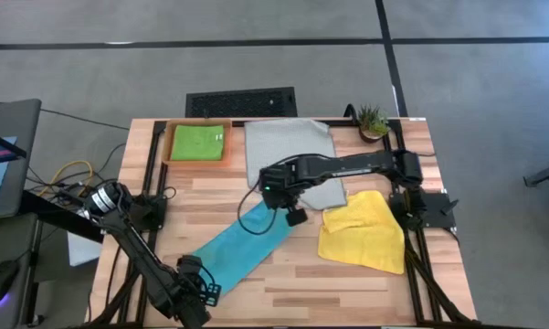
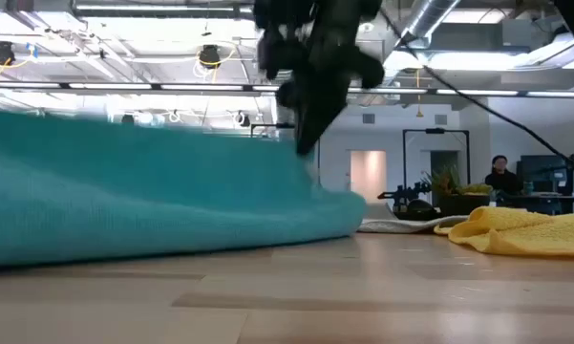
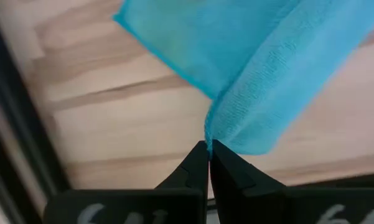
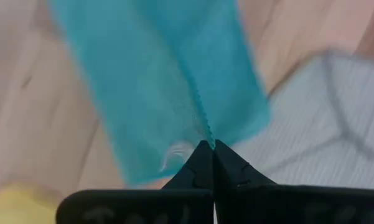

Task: Fold microfiber towels
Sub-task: Fold the blue microfiber towel

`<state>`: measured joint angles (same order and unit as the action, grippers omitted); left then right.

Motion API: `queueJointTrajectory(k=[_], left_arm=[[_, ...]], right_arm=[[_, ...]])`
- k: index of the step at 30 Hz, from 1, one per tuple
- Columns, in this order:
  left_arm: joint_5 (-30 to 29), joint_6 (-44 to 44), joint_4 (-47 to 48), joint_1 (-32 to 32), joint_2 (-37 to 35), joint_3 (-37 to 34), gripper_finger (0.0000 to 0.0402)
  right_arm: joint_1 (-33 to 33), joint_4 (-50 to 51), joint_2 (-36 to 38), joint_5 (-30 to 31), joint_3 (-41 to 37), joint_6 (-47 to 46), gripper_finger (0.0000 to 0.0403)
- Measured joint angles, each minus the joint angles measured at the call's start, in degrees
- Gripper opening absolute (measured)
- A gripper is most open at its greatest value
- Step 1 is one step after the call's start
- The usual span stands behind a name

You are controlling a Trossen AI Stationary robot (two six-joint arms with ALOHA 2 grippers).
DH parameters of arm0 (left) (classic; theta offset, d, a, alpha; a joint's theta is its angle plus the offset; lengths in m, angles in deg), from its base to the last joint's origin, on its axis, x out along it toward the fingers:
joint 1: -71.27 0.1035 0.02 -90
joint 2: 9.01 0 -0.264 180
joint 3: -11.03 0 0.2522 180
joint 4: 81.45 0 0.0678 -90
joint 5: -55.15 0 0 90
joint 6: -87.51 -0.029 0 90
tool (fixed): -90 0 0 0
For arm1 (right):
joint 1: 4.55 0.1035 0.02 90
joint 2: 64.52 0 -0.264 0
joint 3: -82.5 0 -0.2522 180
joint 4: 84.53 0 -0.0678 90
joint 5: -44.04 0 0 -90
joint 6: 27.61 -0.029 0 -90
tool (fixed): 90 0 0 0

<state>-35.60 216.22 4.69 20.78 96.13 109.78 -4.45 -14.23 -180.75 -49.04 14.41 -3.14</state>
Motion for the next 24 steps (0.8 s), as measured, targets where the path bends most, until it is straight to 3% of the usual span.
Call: queueJointTrajectory(k=[8, 24], left_arm=[[-1.0, 0.0, 6.8, 0.0, 0.0, 0.0, 0.0], [-1.7, -1.8, 6.8, 0.1, 0.0, -0.2, 0.0]], right_arm=[[-2.1, -2.4, -4.4, 0.2, 0.0, 1.6, 0.0008], [-2.6, -3.3, -5.5, 0.2, -0.2, 2.5, 0.0008]])
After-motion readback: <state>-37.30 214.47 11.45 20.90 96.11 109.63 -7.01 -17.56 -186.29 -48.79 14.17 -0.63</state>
